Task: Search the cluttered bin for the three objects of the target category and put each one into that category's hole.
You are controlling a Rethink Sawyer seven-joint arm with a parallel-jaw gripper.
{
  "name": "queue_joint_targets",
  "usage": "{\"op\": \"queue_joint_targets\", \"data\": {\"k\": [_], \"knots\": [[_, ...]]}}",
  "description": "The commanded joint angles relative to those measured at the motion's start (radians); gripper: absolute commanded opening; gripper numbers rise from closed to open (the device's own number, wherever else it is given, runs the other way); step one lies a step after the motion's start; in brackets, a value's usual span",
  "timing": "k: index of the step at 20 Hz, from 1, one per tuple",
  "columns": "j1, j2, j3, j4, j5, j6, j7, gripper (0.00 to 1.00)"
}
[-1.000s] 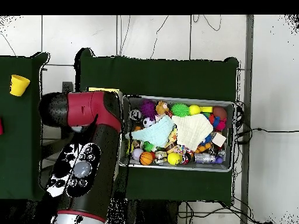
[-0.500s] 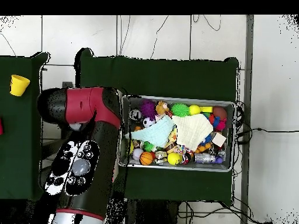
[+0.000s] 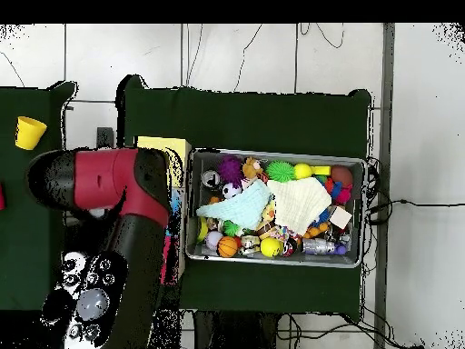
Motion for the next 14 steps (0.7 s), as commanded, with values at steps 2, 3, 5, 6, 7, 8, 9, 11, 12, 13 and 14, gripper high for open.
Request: {"op": "queue_joint_targets", "data": {"k": [2, 3, 5, 6, 7, 8, 9, 11, 12, 13, 14], "knots": [[0.014, -0.069, 0.017, 0.18, 0.041, 0.046, 0.251, 0.0], [0.014, -0.069, 0.019, 0.194, 0.045, 0.031, 0.252, 0.0], [0.003, -0.066, 0.034, 0.229, 0.062, -0.014, 0.244, 0.0], [-0.005, -0.065, 0.045, 0.249, 0.075, -0.05, 0.242, 0.0], [-0.011, -0.069, 0.059, 0.273, 0.095, -0.088, 0.244, 0.0], [-0.025, -0.067, 0.076, 0.29, 0.117, -0.128, 0.24, 0.0], [-0.031, -0.07, 0.086, 0.307, 0.134, -0.164, 0.235, 0.0], [-0.056, -0.078, 0.112, 0.339, 0.17, -0.222, 0.209, 0.0], [-0.072, -0.078, 0.126, 0.354, 0.184, -0.251, 0.187, 0.0], [-0.081, -0.082, 0.134, 0.368, 0.194, -0.272, 0.17, 0.0], [-0.089, -0.079, 0.14, 0.373, 0.201, -0.284, 0.16, 0.0]]}}
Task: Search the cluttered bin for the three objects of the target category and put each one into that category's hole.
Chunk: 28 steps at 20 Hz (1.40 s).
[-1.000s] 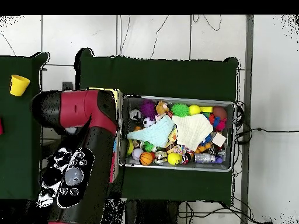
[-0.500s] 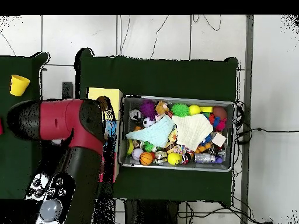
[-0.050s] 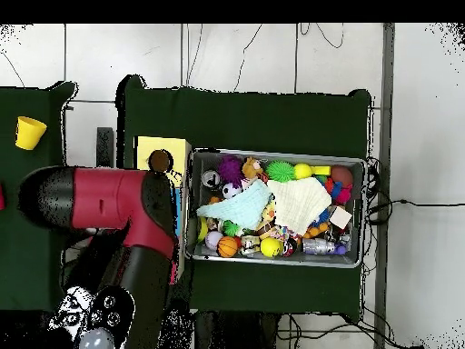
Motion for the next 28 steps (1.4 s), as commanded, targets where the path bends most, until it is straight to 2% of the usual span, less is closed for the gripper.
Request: {"op": "queue_joint_targets", "data": {"k": [1, 8, 12, 17, 20, 28], "knots": [[-0.099, 0.015, 0.147, 0.229, 0.094, -0.198, 0.15, 0.0], [-0.226, 0.015, 0.253, 0.292, 0.112, -0.327, 0.019, 0.0], [-0.256, 0.017, 0.276, 0.301, 0.088, -0.338, 0.014, 0.0], [-0.233, 0.003, 0.243, 0.278, 0.049, -0.283, 0.064, 0.0], [-0.189, 0.0, 0.2, 0.241, 0.028, -0.223, 0.107, 0.0], [-0.108, -0.019, 0.135, 0.173, 0.023, -0.095, 0.177, 0.0]]}}
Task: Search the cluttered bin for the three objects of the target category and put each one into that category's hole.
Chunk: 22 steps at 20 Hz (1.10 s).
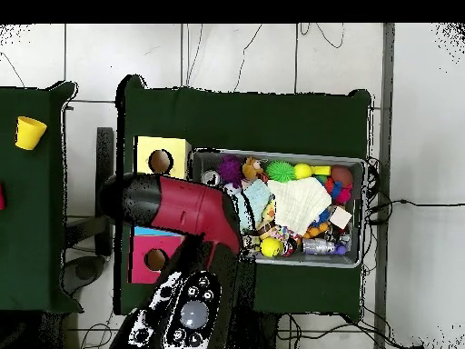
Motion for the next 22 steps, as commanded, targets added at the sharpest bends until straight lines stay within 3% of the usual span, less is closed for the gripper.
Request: {"op": "queue_joint_targets", "data": {"k": [1, 5, 8, 14, 22], "knots": [[0.044, -0.009, 0.023, -0.013, -0.035, 0.164, 0.179, 0.0], [0.06, -0.014, -0.004, -0.033, -0.041, 0.203, 0.189, 0.0], [0.061, -0.019, -0.014, -0.003, -0.041, 0.189, 0.185, 0.0], [0.04, -0.018, 0.013, 0.089, -0.014, 0.064, 0.15, 0.0], [0.031, 0.021, 0.035, 0.104, -0.013, -0.024, 0.151, 0.0]]}}
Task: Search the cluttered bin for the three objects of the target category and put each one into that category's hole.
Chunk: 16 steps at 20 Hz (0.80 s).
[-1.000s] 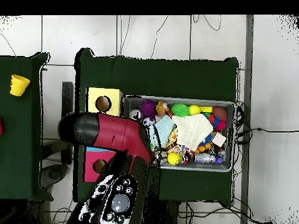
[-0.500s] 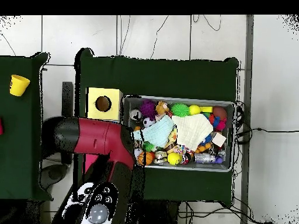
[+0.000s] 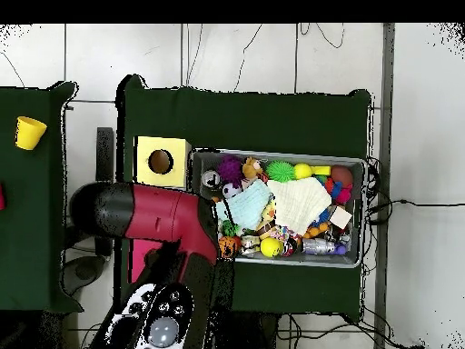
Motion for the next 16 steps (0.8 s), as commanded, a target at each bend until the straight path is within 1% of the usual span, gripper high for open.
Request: {"op": "queue_joint_targets", "data": {"k": [1, 7, 12, 16], "knots": [[-0.028, 0.045, 0.058, 0.097, -0.011, -0.104, 0.156, 0.0], [-0.009, 0.114, 0.03, 0.046, -0.022, -0.121, 0.203, 0.0], [0.026, 0.214, -0.028, -0.053, -0.029, -0.11, 0.266, 0.0], [0.055, 0.247, -0.06, -0.073, -0.018, -0.096, 0.285, 0.0]]}}
